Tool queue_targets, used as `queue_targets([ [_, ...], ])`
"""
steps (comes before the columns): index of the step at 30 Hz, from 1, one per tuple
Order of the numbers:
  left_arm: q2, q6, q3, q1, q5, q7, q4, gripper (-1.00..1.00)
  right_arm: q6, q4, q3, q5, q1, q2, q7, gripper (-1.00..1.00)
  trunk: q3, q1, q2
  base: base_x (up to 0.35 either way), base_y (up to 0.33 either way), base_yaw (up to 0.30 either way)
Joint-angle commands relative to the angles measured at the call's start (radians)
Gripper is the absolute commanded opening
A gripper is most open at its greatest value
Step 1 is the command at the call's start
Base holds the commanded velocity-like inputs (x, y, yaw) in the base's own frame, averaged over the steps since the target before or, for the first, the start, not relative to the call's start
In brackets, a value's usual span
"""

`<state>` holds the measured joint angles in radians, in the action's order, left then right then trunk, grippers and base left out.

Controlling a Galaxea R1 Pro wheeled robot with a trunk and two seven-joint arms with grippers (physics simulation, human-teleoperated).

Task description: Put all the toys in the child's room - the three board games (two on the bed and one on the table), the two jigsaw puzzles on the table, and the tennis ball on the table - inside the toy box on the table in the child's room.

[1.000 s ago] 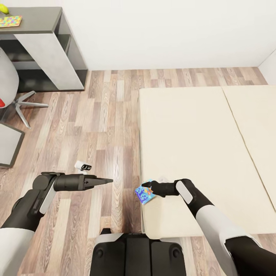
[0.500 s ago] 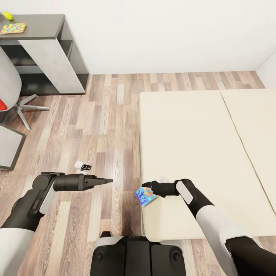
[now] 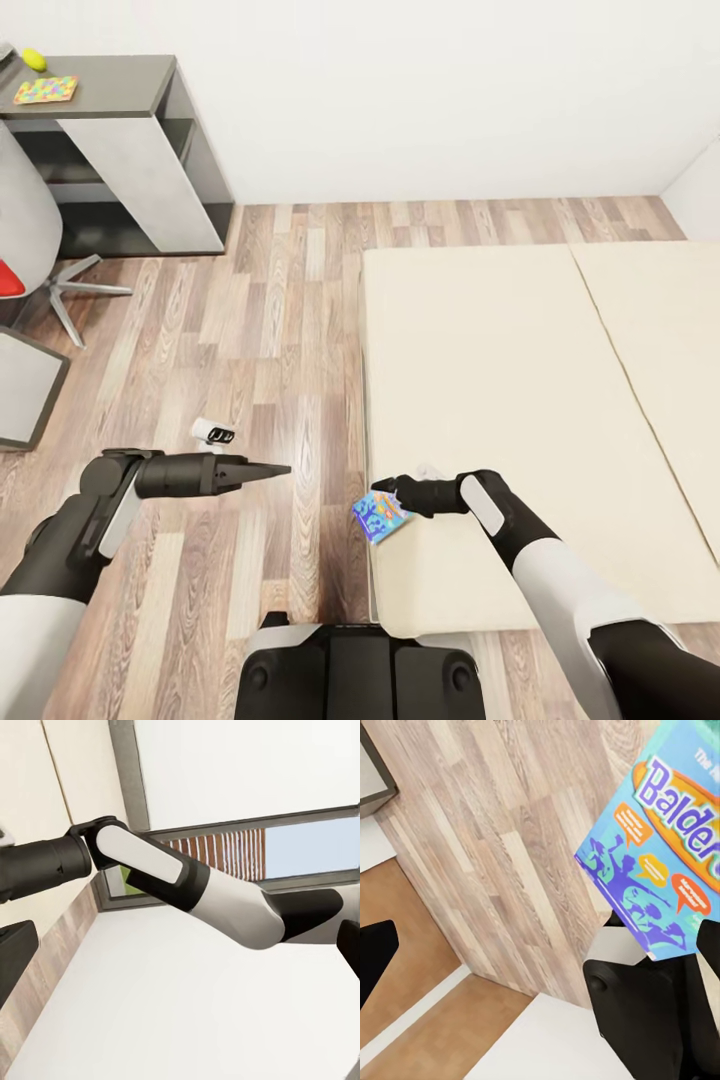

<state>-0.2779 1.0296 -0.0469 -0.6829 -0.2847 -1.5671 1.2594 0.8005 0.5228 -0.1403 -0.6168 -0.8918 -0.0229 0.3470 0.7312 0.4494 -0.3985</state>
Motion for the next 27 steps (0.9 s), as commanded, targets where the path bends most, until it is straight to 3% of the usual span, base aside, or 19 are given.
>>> queue_targets([
  [1,-0.003,0.011,0.003,0.000,-0.001,-0.004,0.000,1.00,0.002,0.000,-0.001,0.005,0.000,0.000,0.004,1.00,-0.001,0.001,-0.001,0.000,0.000,0.000],
  [13,-0.052,0.013,0.069,0.002,0.001,-0.004,0.000,1.00,0.002,0.000,-0.001,0.001,0.002,0.035,0.005,1.00,-0.020,0.001,-0.001,0.000,0.000,0.000],
  [15,-0.088,0.013,0.087,0.002,0.001,-0.004,-0.006,1.00,0.002,0.000,-0.001,-0.001,0.002,0.042,0.005,1.00,-0.023,0.001,-0.001,0.000,0.000,0.000],
  [16,-0.088,0.013,0.087,0.002,0.001,-0.004,-0.006,1.00,0.002,0.000,-0.001,-0.001,0.002,0.042,0.005,1.00,-0.025,0.001,-0.001,0.000,0.000,0.000],
  [17,-0.118,0.013,0.098,0.003,0.000,-0.004,-0.018,1.00,0.002,0.000,-0.001,-0.002,0.002,0.046,0.006,1.00,-0.027,0.001,-0.001,0.000,0.000,0.000],
  [18,-0.118,0.013,0.098,0.003,0.000,-0.004,-0.018,1.00,0.002,0.000,-0.001,-0.002,0.002,0.046,0.006,1.00,-0.028,0.001,-0.001,0.000,0.000,0.000],
  [21,-0.166,0.010,0.111,0.003,-0.001,-0.004,-0.052,1.00,0.002,0.000,-0.001,-0.004,0.003,0.058,0.006,1.00,-0.033,0.001,-0.001,0.000,0.000,0.000],
  [22,-0.198,0.007,0.117,0.004,-0.003,-0.004,-0.084,1.00,0.003,0.001,-0.001,-0.005,0.004,0.071,0.007,1.00,-0.035,0.001,-0.001,0.000,0.000,0.000],
  [27,-0.253,-0.002,0.123,0.006,-0.003,-0.004,-0.172,1.00,0.000,0.001,0.000,-0.008,0.005,0.112,0.031,1.00,-0.043,0.001,-0.001,0.000,0.000,0.000],
])
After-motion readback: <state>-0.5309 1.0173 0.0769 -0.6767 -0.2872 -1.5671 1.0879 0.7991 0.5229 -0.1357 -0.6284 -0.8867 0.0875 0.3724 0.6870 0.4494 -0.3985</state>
